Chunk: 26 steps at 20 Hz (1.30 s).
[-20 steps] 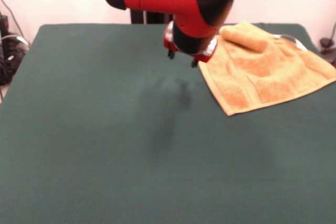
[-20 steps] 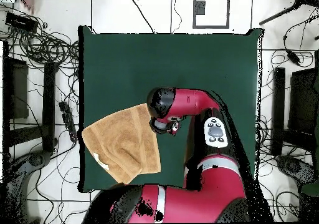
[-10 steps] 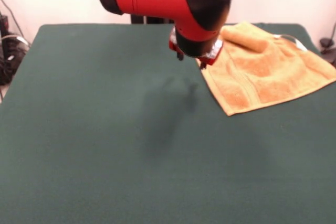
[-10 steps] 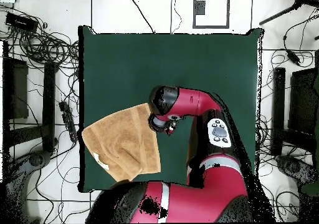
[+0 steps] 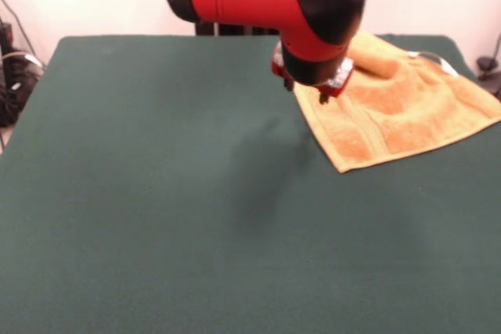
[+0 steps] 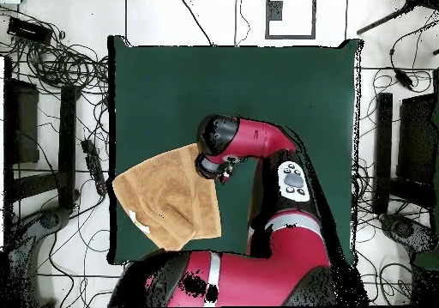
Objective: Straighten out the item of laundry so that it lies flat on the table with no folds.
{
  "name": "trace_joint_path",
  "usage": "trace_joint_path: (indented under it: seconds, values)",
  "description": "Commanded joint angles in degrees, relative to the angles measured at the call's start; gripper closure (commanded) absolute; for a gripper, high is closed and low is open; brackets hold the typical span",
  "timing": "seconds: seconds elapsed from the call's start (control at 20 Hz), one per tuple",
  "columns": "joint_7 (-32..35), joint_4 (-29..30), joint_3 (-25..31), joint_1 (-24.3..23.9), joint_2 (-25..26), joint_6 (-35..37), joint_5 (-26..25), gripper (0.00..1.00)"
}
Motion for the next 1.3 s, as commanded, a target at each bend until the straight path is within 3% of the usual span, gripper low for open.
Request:
trace_joint_path:
  seconds: [0.05,0.45,1.1,1.3]
  values:
    - [18.1,1.8,-0.3,4.4,4.5,-3.4,4.1,0.0]
    - [18.9,1.3,-2.1,6.5,7.4,-7.5,5.0,0.0]
    - [17.8,-7.2,-6.0,8.2,17.2,-10.5,5.8,0.0]
    - [17.7,-11.2,-8.7,9.9,20.4,-10.6,4.0,0.0]
